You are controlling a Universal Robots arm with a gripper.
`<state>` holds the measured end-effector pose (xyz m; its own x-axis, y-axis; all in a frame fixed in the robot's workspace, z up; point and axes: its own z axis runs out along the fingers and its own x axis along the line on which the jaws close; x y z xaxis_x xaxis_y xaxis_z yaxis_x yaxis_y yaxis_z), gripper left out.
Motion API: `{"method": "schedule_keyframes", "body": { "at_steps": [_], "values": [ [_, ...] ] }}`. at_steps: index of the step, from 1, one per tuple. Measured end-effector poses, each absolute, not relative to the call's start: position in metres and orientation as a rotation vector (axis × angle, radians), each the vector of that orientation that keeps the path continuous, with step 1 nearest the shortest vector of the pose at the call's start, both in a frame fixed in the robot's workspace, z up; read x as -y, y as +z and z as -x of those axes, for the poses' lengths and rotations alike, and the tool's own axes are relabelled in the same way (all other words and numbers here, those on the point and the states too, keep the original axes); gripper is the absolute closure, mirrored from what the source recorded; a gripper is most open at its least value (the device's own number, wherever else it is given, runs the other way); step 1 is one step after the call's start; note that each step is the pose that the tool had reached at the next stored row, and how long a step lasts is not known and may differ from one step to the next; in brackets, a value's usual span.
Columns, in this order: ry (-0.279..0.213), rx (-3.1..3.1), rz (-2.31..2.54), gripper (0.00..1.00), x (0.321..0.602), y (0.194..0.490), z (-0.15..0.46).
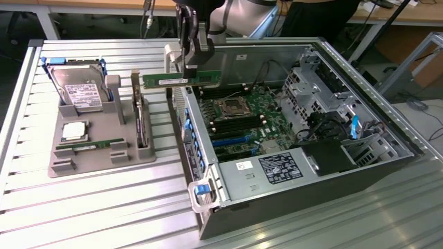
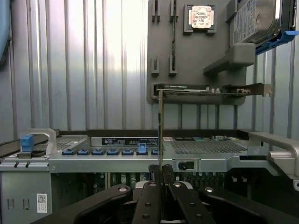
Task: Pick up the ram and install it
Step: 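Pick up the ram and move it above insertion slot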
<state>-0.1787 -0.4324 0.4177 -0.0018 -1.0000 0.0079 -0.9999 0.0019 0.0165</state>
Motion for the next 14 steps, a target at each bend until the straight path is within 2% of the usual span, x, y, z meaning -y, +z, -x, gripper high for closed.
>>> {"method": "schedule_keyframes", "body": {
  "at_steps": [14],
  "values": [
    [-0.009,2.211,-2.207,0.88,0.432,0.418,0.162]
  ]
}}
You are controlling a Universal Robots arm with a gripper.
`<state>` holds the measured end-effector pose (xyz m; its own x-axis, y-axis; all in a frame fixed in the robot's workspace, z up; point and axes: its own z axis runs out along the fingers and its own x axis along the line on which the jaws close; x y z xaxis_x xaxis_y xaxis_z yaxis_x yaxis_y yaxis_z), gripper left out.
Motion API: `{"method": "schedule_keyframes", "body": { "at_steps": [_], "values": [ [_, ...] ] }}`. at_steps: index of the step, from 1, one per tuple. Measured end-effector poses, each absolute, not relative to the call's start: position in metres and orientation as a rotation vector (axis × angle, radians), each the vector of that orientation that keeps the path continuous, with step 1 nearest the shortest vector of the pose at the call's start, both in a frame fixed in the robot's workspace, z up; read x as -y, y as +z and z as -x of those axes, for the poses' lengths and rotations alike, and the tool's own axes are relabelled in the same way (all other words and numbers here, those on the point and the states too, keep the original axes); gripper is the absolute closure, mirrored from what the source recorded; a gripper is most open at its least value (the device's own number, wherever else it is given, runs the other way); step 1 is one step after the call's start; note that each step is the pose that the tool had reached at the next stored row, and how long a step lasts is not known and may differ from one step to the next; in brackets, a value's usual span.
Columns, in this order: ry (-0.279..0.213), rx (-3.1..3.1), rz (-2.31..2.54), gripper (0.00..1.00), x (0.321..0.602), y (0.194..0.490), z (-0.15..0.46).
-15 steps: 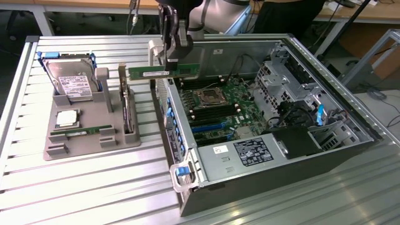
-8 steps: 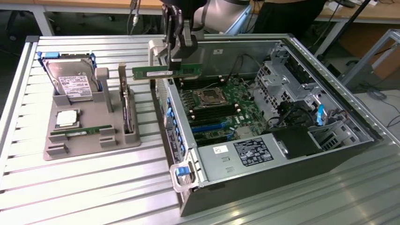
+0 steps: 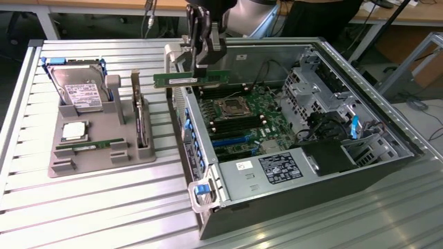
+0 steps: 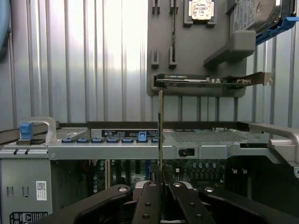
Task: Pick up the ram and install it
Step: 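Pick up the ram and move it above insertion slot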
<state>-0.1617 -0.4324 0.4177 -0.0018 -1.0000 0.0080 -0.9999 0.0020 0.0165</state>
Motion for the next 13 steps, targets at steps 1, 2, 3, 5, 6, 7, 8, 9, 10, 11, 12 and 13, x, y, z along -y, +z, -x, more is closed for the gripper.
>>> {"method": "schedule_keyframes", "body": {
  "at_steps": [1,2,3,5,6,7,8,9,10,11,12,13],
  "values": [
    [-0.01,2.211,-2.207,0.88,0.432,0.418,0.161],
    [-0.01,2.211,-2.207,0.88,0.432,0.418,0.161],
    [-0.009,2.211,-2.207,0.88,0.432,0.418,0.159],
    [-0.01,2.211,-2.207,0.88,0.432,0.418,0.156],
    [-0.01,2.211,-2.207,0.88,0.432,0.418,0.155],
    [-0.01,2.211,-2.207,0.88,0.432,0.418,0.153],
    [-0.009,2.211,-2.207,0.88,0.432,0.418,0.152],
    [-0.009,2.211,-2.207,0.88,0.432,0.418,0.151],
    [-0.01,2.211,-2.207,0.88,0.432,0.418,0.15],
    [-0.01,2.211,-2.207,0.88,0.432,0.418,0.149],
    [-0.01,2.211,-2.207,0.88,0.432,0.418,0.148],
    [-0.01,2.211,-2.207,0.88,0.432,0.418,0.147]
  ]
}}
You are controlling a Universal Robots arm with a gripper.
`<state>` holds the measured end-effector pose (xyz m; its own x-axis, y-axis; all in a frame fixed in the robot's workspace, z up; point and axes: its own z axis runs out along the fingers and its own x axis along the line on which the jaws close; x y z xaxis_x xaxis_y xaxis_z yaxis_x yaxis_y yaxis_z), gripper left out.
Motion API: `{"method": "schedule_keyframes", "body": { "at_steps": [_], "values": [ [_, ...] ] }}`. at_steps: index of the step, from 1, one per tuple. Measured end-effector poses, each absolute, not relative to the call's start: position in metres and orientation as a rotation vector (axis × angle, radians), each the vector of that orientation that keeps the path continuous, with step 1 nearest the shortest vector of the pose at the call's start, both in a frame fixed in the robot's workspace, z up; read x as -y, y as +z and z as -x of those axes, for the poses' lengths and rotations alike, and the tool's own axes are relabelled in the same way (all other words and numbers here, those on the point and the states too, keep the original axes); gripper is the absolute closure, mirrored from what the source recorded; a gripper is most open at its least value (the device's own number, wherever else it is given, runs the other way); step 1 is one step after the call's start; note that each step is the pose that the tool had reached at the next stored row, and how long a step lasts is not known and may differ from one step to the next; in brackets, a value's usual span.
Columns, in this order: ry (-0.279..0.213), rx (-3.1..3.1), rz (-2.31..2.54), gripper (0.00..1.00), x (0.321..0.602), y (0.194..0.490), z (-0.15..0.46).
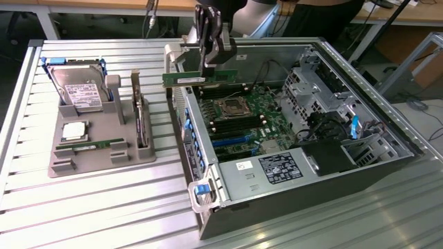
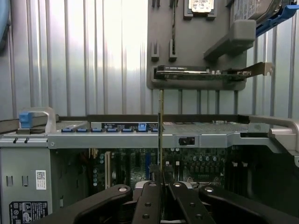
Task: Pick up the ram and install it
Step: 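Pick up the ram and move it above insertion slot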
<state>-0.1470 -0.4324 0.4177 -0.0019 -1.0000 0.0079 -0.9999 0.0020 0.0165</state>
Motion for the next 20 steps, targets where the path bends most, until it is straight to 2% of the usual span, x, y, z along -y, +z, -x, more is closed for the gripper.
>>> {"method": "schedule_keyframes", "body": {
  "at_steps": [20],
  "values": [
    [-0.009,2.211,-2.207,0.88,0.432,0.418,0.121]
  ]
}}
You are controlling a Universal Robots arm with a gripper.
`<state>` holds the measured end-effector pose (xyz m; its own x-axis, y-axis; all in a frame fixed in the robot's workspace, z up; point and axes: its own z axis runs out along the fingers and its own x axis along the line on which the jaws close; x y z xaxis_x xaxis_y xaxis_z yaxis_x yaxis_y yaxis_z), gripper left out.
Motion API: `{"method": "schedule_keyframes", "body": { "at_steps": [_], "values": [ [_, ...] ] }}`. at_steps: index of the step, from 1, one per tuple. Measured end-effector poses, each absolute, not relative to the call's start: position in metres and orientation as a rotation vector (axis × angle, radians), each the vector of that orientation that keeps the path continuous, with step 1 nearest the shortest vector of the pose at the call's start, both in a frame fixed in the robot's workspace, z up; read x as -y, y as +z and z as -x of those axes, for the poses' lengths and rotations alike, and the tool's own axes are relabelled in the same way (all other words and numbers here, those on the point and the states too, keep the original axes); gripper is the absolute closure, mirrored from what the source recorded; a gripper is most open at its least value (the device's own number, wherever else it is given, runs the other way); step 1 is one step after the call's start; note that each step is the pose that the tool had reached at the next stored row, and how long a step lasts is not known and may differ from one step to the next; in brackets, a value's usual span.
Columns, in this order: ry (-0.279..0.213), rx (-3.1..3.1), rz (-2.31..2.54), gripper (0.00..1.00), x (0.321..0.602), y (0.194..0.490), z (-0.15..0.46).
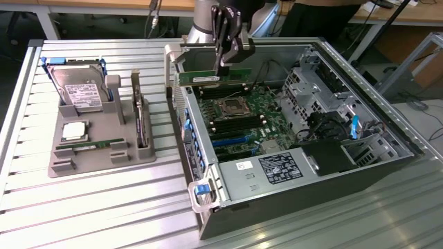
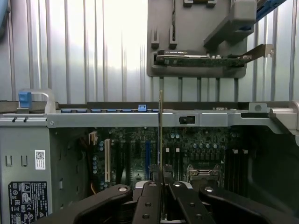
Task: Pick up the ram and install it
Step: 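Pick up the ram and move it above insertion slot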
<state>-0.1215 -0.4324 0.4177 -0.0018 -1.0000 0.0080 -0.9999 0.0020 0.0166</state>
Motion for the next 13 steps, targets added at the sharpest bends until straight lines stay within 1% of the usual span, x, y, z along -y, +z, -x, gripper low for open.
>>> {"method": "schedule_keyframes", "body": {
  "at_steps": [13],
  "values": [
    [-0.01,2.211,-2.207,0.88,0.432,0.418,0.104]
  ]
}}
